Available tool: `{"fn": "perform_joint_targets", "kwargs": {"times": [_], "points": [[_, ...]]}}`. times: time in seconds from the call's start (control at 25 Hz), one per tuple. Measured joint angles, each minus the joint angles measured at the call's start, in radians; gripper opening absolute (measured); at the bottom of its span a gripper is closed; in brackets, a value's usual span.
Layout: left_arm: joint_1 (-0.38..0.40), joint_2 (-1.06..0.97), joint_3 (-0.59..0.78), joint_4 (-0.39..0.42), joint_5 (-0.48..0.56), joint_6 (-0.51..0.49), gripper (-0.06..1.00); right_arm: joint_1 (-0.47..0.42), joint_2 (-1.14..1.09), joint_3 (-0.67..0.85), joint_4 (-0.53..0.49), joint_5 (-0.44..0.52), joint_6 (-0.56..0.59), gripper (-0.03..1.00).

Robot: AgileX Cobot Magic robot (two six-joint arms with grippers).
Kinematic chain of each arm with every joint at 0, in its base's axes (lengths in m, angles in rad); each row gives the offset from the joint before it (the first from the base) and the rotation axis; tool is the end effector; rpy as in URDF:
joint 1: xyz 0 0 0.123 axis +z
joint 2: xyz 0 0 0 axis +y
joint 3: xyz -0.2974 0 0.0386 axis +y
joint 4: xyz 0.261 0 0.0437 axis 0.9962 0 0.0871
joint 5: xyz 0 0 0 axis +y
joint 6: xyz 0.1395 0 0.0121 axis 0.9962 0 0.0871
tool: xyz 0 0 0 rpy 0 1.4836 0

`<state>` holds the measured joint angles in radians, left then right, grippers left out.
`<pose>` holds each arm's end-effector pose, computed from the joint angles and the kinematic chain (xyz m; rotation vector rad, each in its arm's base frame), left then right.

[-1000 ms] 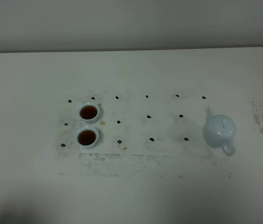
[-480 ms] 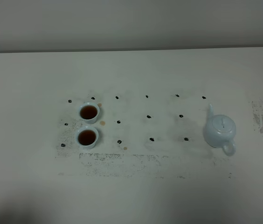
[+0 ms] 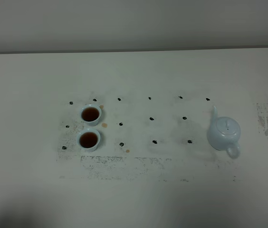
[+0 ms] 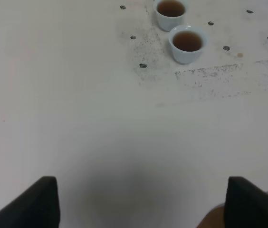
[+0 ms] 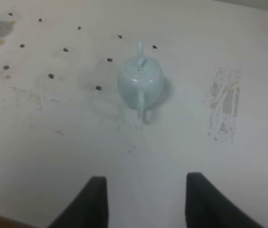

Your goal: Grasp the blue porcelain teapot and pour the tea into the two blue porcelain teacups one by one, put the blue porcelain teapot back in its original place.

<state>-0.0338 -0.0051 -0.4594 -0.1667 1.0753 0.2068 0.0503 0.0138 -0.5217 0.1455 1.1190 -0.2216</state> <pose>0.0358 -0.0217 0.2474 0.2557 2.0681 -0.0963 0.0295 0.0198 0.2618 -0.2952 2.0654 0.0715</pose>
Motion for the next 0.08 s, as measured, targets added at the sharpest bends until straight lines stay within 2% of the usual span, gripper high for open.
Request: {"fn": "perform_joint_targets", "kwargs": {"times": [0.08], "points": [[0.000,0.000,0.000,0.000,0.000,0.000,0.68,0.000,0.000,0.000,0.000,0.000,0.000,0.37]]}}
